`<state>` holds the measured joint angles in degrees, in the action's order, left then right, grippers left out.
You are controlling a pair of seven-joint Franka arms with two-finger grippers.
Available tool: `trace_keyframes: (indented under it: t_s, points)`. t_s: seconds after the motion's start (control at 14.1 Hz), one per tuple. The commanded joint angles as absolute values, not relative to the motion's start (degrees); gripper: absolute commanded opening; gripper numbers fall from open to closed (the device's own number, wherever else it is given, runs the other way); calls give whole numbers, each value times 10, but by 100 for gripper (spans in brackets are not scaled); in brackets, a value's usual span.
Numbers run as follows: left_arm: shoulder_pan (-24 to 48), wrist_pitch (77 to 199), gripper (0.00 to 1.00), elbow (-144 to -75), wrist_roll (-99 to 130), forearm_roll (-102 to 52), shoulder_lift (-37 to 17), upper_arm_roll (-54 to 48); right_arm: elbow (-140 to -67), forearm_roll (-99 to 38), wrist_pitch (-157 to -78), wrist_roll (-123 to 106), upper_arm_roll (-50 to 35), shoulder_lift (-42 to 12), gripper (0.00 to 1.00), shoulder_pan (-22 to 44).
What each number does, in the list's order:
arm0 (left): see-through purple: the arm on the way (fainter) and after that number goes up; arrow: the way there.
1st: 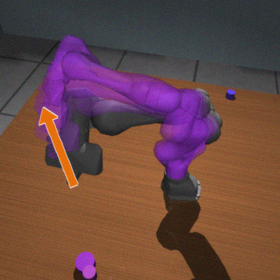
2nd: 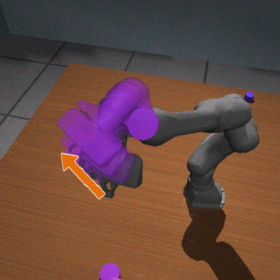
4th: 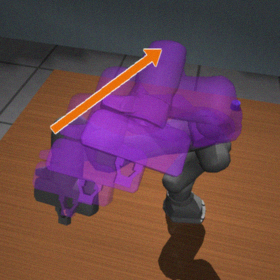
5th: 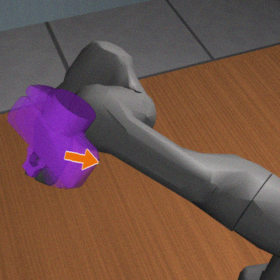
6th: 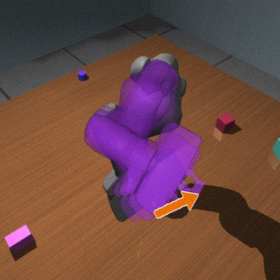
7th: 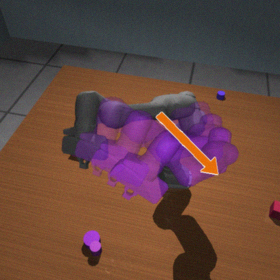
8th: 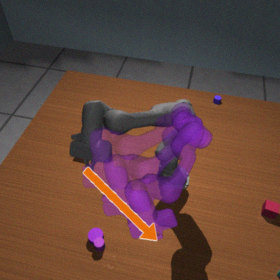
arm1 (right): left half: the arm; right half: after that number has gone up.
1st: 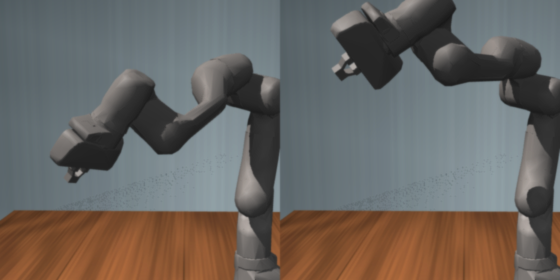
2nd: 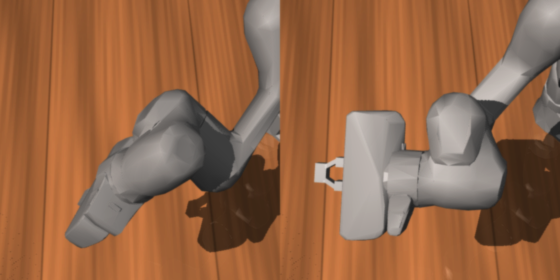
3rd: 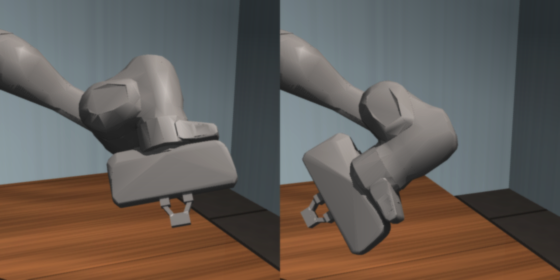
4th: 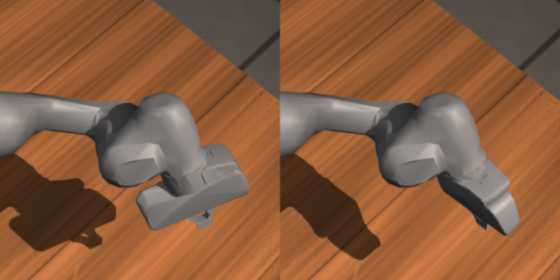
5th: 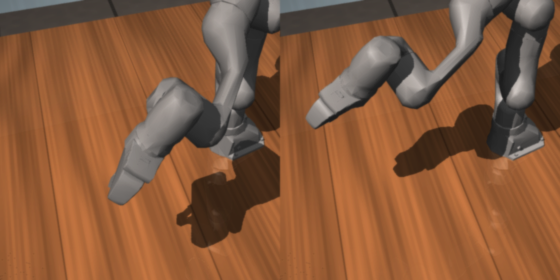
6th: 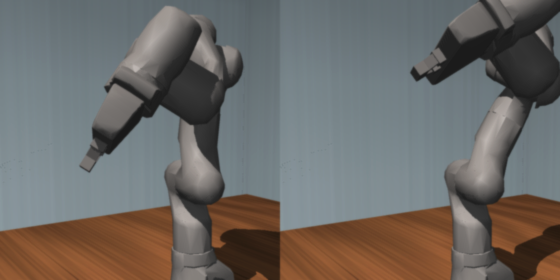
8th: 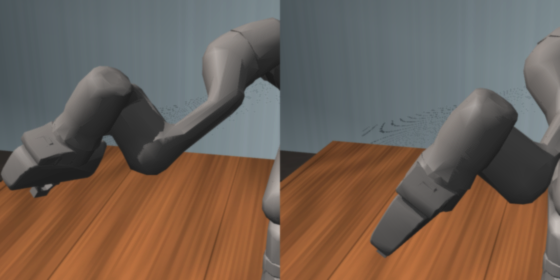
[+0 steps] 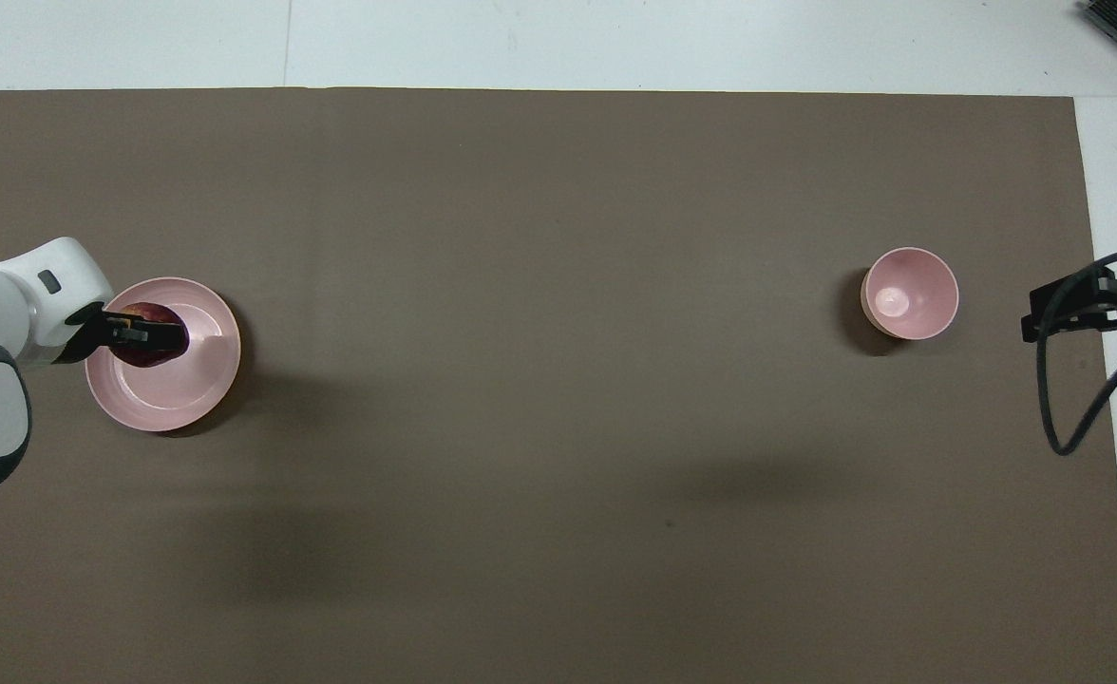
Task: Move apple from plate to bowl
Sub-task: 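Lift the apple with the left gripper while the right gripper approaches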
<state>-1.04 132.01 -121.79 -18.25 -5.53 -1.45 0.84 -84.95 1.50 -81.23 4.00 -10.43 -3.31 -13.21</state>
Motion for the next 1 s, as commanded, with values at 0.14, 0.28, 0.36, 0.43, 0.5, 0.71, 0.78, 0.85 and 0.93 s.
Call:
trace_keyframes:
  t_s: [0.14,0.28,0.36,0.43,0.5,0.71,0.78,0.85,0.93]
  points:
    - [28,1239,0,-1169,-192,-122,7,13,-886,0,-823,52,-107,-7,100,-139]
    - [40,1243,0,-1169,-189,-154,7,14,-897,-24,-823,80,-107,-3,100,-139]
    - [40,1246,0,-1169,-191,-186,7,14,-902,-33,-820,105,-107,-1,100,-138]
    - [43,1248,0,-1168,-188,-202,7,13,-908,-48,-820,129,-107,0,100,-138]
    - [53,1248,0,-1167,-186,-206,7,12,-914,-73,-820,157,-107,-1,100,-138]
    - [66,1248,0,-1166,-182,-255,6,1,-923,-145,-822,233,-107,-16,100,-137]
    - [76,1246,0,-1166,-181,-285,7,-1,-921,-162,-821,244,-107,-25,100,-136]
    - [85,1247,0,-1166,-173,-320,7,-1,-921,-168,-824,268,-107,-28,100,-134]
    - [94,1247,0,-1165,-164,-354,7,-1,-921,-183,-823,296,-107,-38,100,-130]
